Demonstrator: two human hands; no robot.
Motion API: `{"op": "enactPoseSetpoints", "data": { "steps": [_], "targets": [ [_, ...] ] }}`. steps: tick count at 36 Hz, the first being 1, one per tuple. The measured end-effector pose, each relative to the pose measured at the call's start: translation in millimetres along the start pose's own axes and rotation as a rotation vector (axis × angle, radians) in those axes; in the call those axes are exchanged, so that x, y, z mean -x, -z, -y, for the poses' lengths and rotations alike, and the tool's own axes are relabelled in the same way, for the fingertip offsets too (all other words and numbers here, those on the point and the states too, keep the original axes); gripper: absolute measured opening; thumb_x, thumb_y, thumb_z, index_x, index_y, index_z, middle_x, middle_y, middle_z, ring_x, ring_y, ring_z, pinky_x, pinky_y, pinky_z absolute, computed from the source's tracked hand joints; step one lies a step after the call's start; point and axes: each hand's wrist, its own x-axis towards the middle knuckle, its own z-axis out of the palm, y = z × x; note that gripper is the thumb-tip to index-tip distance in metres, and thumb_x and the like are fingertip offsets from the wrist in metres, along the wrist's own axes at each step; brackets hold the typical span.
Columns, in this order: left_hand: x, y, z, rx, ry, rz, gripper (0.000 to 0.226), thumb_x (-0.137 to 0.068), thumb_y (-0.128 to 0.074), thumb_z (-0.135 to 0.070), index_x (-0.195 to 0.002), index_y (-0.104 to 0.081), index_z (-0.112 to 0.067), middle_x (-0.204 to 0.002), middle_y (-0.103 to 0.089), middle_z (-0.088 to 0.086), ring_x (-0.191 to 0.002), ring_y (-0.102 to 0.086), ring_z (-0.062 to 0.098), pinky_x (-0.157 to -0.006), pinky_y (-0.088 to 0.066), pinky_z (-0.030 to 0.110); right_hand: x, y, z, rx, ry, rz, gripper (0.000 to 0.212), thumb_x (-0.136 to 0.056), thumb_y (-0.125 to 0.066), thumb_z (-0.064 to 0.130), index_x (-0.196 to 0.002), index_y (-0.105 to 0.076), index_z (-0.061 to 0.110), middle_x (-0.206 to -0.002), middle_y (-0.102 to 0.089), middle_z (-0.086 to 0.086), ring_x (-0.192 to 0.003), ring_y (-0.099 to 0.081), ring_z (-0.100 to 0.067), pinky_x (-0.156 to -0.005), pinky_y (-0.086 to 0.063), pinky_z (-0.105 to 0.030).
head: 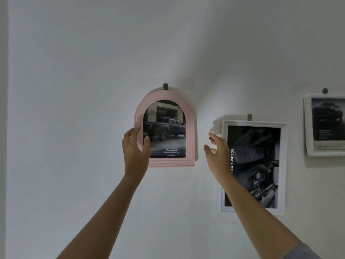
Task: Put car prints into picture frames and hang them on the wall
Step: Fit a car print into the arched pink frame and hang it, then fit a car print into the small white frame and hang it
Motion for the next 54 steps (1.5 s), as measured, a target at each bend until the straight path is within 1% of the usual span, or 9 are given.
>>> {"op": "enactPoseSetpoints", "data": {
  "steps": [6,12,18,26,31,38,45,48,54],
  "targets": [
    [-5,-45,-46,-0.001,-0.191,0.077,0.038,-0.092,-0.054,-0.019,-0.128,-0.049,-0.008,-0.131,-0.048,0.007,-0.119,-0.044,0.015,-0.101,-0.036,0.025,-32,71,-13,0.077,0.054,-0.032,0.037,-0.092,-0.05,0.008,-0.129,-0.05,0.01,-0.127,-0.05,-0.005,-0.104,-0.051,-0.014,-0.092,-0.044,-0.023],
    [13,-131,-112,-0.041,-0.243,0.13,0.049,-0.09,-0.043,-0.037,-0.131,-0.047,-0.011,-0.134,-0.047,0.007,-0.125,-0.041,0.02,-0.105,-0.03,0.032,-64,164,-48,0.265,0.085,-0.05,0.037,-0.094,-0.048,0.014,-0.131,-0.047,0.01,-0.132,-0.05,-0.009,-0.122,-0.047,-0.023,-0.106,-0.039,-0.04],
    [53,-239,-178,0.037,-0.321,0.198,0.044,-0.093,-0.052,-0.027,-0.132,-0.047,-0.009,-0.133,-0.047,0.008,-0.124,-0.04,0.02,-0.105,-0.034,0.033,-95,259,-111,0.389,0.098,-0.09,0.037,-0.092,-0.05,0.008,-0.129,-0.049,0.008,-0.131,-0.051,-0.008,-0.123,-0.046,-0.022,-0.105,-0.038,-0.034],
    [111,-364,-240,0.094,-0.258,0.338,0.051,-0.094,-0.048,-0.029,-0.141,-0.033,-0.014,-0.142,-0.034,0.002,-0.129,-0.032,0.013,-0.099,-0.024,0.016,-126,355,-193,0.51,0.056,-0.152,0.042,-0.092,-0.052,0.007,-0.133,-0.045,0.01,-0.133,-0.045,-0.01,-0.124,-0.041,-0.024,-0.096,-0.035,-0.024],
    [136,-416,-251,0.12,-0.161,0.378,0.06,-0.094,-0.047,-0.034,-0.145,-0.021,-0.019,-0.14,-0.031,0.002,-0.126,-0.035,0.017,-0.103,-0.038,0.029,-141,385,-228,0.449,-0.036,-0.162,0.042,-0.092,-0.052,0.008,-0.133,-0.045,0.009,-0.131,-0.044,-0.011,-0.124,-0.039,-0.025,-0.094,-0.031,-0.022],
    [151,-457,-246,0.191,-0.1,0.334,0.06,-0.096,-0.045,-0.023,-0.147,-0.013,-0.02,-0.13,-0.027,-0.002,-0.119,-0.036,0.014,-0.094,-0.051,0.032,-159,386,-254,0.226,-0.105,-0.14,0.039,-0.093,-0.049,0.009,-0.132,-0.046,0.013,-0.112,-0.04,-0.001,-0.103,-0.054,-0.022,-0.089,-0.049,-0.026],
    [150,-464,-252,0.443,0.032,0.302,0.054,-0.098,-0.039,-0.011,-0.146,-0.018,-0.023,-0.119,-0.028,-0.007,-0.108,-0.042,0.001,-0.083,-0.049,0.008,-162,386,-259,0.16,-0.085,-0.194,0.035,-0.094,-0.047,0.006,-0.128,-0.05,0.012,-0.11,-0.043,-0.001,-0.093,-0.053,-0.015,-0.068,-0.044,-0.001],
    [153,-459,-255,0.489,0.067,0.305,0.052,-0.098,-0.04,-0.015,-0.145,-0.02,-0.025,-0.118,-0.029,-0.007,-0.105,-0.044,0.002,-0.076,-0.047,0.003,-157,390,-254,0.129,-0.071,-0.203,0.037,-0.094,-0.047,0.008,-0.13,-0.048,0.014,-0.113,-0.044,-0.003,-0.096,-0.052,-0.014,-0.076,-0.046,-0.009],
    [168,-434,-257,0.526,0.091,0.273,0.051,-0.098,-0.04,-0.018,-0.144,-0.02,-0.031,-0.116,-0.037,-0.008,-0.105,-0.048,0.008,-0.079,-0.053,0.015,-130,398,-232,-0.004,-0.06,-0.189,0.036,-0.095,-0.048,0.014,-0.131,-0.047,0.019,-0.113,-0.047,-0.003,-0.091,-0.054,-0.009,-0.073,-0.05,-0.011]
  ]
}}
